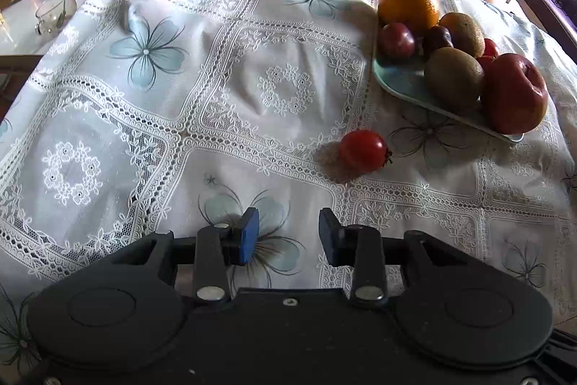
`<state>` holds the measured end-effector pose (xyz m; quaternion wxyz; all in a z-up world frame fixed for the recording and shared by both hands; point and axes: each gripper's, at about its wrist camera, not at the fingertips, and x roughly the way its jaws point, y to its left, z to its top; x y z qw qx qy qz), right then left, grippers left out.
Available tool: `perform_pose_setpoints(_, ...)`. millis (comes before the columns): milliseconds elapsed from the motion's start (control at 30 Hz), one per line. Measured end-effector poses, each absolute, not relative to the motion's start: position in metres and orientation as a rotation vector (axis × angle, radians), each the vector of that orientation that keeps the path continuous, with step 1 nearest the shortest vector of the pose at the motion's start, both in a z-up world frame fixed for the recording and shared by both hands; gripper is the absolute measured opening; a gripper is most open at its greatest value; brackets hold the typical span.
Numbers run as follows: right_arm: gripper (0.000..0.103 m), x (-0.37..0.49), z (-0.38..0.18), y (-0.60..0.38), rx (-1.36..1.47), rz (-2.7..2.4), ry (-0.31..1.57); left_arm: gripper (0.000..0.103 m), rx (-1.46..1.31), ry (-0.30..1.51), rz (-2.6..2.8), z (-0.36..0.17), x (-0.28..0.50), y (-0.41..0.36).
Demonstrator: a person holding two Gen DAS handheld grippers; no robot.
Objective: Organize fruits
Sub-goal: 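Move both tools back over the last loose fruits, then grasp a dark plum with the right tool while the left tool grasps a red cherry tomato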
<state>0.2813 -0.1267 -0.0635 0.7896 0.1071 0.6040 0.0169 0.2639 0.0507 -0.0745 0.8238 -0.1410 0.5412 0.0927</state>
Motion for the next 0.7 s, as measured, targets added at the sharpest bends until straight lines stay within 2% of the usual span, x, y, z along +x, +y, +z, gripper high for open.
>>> perform_pose_setpoints(67, 0.05, 0.285, -0.066, -0.122, 0.214, 0.039, 1.292, 0.044, -0.34, 1.151, 0.205, -0.076, 0.263, 0.057)
perform_pose_setpoints(233, 0.054, 0.293, -0.072, -0.112, 0.178, 0.058, 1.29, 0.044, -0.312, 1.142, 0.206, -0.078, 0.262, 0.054)
perform_pose_setpoints(400, 0.053, 0.293, -0.074, -0.103, 0.121, 0.095, 1.286, 0.044, -0.281, 1.14, 0.203, -0.078, 0.263, 0.05)
perform_pose_setpoints(433, 0.05, 0.293, -0.074, -0.103, 0.115, 0.094, 1.285, 0.044, -0.281, 1.141, 0.199, -0.079, 0.264, 0.051)
perform_pose_setpoints(500, 0.033, 0.293, -0.075, -0.1, 0.106, 0.132, 1.285, 0.044, -0.288, 1.143, 0.199, -0.079, 0.264, 0.052)
perform_pose_setpoints(700, 0.033, 0.292, -0.063, -0.103, 0.084, 0.079, 1.262, 0.044, -0.291, 1.146, 0.192, -0.081, 0.265, 0.055)
